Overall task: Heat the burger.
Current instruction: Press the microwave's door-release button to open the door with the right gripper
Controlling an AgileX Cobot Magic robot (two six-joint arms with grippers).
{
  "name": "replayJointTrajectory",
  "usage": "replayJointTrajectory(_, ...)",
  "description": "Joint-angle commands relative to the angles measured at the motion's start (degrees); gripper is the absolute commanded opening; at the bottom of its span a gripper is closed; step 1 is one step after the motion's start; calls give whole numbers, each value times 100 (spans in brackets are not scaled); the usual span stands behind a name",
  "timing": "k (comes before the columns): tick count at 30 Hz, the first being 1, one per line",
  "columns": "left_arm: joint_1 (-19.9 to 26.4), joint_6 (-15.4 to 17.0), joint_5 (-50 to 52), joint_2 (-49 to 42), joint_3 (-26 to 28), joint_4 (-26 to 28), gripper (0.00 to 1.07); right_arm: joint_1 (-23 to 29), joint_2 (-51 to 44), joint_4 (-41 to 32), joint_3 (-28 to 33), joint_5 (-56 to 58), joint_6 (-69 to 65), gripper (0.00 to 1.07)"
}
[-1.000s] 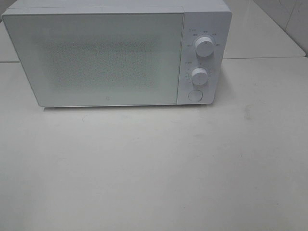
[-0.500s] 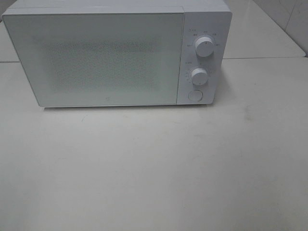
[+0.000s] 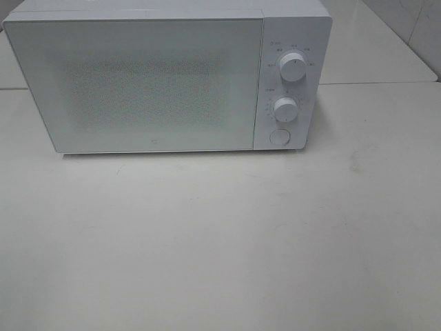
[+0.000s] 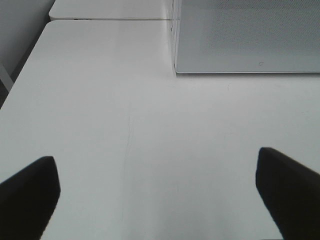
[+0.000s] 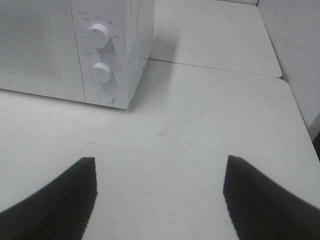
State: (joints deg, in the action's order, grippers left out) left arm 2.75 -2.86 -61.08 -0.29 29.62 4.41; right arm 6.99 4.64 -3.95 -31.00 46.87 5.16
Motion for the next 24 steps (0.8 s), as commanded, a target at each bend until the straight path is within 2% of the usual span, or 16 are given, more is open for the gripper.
replayJointTrajectory(1, 11, 29, -23, -109, -6, 11, 100, -34, 435, 29, -40, -613, -46, 72)
replayJointTrajectory(24, 11, 29, -23, -109, -6, 11, 100, -34, 3123, 29, 235, -3398, -46, 72)
